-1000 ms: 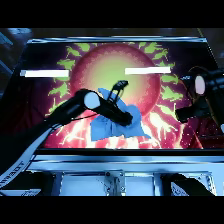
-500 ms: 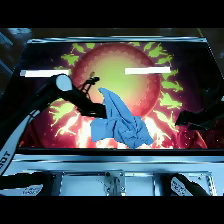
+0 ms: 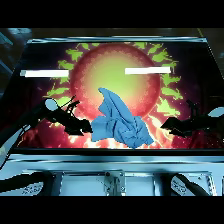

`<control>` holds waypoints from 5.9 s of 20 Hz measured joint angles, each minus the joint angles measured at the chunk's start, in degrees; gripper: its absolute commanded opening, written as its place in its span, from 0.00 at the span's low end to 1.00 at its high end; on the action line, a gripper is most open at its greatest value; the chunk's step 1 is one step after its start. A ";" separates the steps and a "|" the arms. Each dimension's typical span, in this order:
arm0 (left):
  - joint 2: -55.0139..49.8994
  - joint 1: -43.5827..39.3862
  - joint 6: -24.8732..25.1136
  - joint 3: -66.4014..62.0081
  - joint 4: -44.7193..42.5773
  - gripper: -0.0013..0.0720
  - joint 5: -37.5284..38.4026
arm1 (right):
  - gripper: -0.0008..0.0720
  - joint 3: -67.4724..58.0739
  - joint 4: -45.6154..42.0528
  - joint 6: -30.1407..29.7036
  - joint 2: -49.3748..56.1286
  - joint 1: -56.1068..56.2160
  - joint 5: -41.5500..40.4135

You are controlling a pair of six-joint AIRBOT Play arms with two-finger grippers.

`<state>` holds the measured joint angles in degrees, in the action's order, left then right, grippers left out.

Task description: Fold the shirts.

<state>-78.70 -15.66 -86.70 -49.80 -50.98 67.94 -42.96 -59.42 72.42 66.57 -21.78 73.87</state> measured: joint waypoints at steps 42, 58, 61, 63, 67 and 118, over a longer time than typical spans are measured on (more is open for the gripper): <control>40.37 18.95 18.38 -31.65 11.43 0.07 -24.87 | 0.10 -38.10 4.83 4.31 -26.82 17.53 -20.85; 29.03 21.97 13.27 -39.89 2.71 0.07 -27.02 | 0.10 -39.74 -10.23 18.05 -21.64 17.35 21.86; 19.39 20.17 12.22 -39.93 5.75 0.07 -29.03 | 0.10 -33.99 -11.69 18.32 -17.07 17.35 20.24; 12.22 17.25 12.52 -39.93 7.39 0.07 -31.50 | 0.10 -31.04 -12.83 18.34 -12.81 17.33 15.72; -2.10 9.79 13.51 -39.93 8.81 0.07 -32.11 | 0.10 -28.48 -13.86 18.34 -2.16 17.25 9.53; 30.45 -8.81 16.50 6.60 23.28 0.07 -34.29 | 0.10 -37.97 -9.05 9.88 3.89 17.09 -1.99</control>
<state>-48.25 -24.47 -70.19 -43.20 -27.70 33.65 -80.93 -68.47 82.30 70.46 -4.69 71.88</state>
